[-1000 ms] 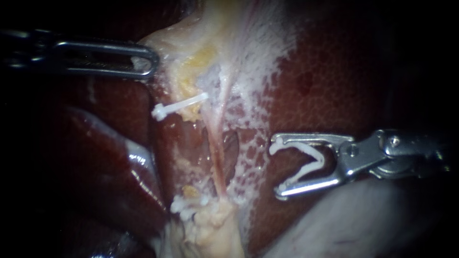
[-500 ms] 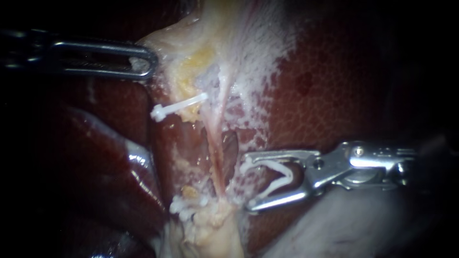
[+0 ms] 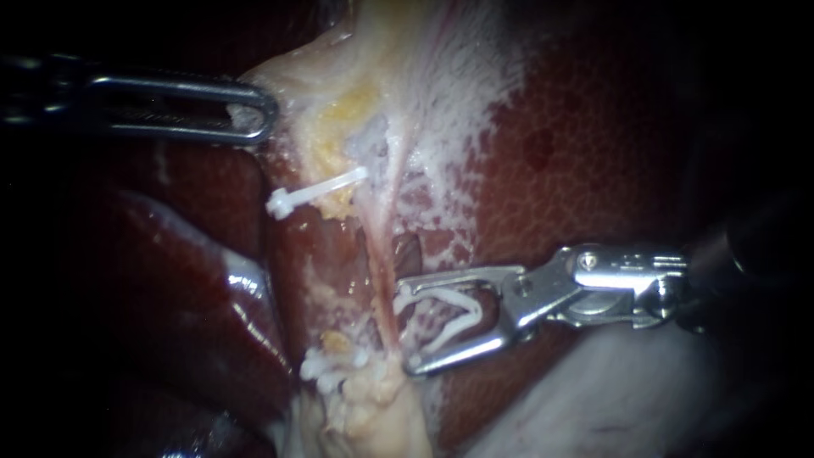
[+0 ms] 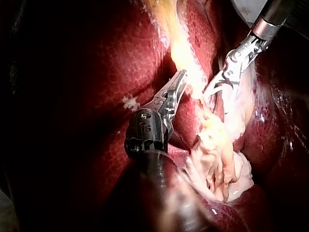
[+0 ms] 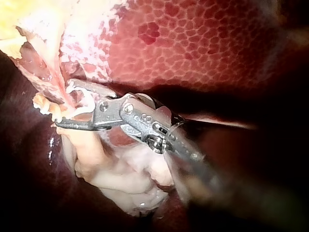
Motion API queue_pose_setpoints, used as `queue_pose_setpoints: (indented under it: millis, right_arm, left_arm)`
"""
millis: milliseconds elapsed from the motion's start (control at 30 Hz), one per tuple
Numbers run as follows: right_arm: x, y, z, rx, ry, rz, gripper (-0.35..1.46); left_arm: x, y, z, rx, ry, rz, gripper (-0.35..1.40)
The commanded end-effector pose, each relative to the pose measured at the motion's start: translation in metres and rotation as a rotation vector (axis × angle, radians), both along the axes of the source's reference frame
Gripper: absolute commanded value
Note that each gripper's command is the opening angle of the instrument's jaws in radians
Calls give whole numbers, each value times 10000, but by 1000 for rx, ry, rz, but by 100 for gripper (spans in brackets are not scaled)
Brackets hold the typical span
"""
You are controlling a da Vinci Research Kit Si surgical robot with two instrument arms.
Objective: Clipping first clip right tube
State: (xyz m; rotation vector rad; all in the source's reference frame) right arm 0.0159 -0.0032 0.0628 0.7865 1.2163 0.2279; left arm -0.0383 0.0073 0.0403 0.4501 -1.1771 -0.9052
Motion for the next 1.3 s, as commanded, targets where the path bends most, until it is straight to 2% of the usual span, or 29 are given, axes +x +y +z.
queue_pose_setpoints:
  millis: [33,233,533,867,1133,1300]
  right_arm:
    - [1,0,-1,6,4,-7,57]
    - [6,-3,-6,53,50,-49,54]
    - [12,-5,-8,98,69,-115,53]
    - [6,3,-3,94,61,-93,53]
    - [-6,29,-5,88,43,-42,54]
    - [-6,33,1,77,33,-35,55]
  left_arm:
    - [0,0,0,0,0,0,-35]
    - [0,0,0,0,0,0,-35]
    - [0,0,0,0,0,0,-35]
    - [0,0,0,0,0,0,-35]
    - [0,0,0,0,0,0,-35]
    - [0,0,0,0,0,0,-35]
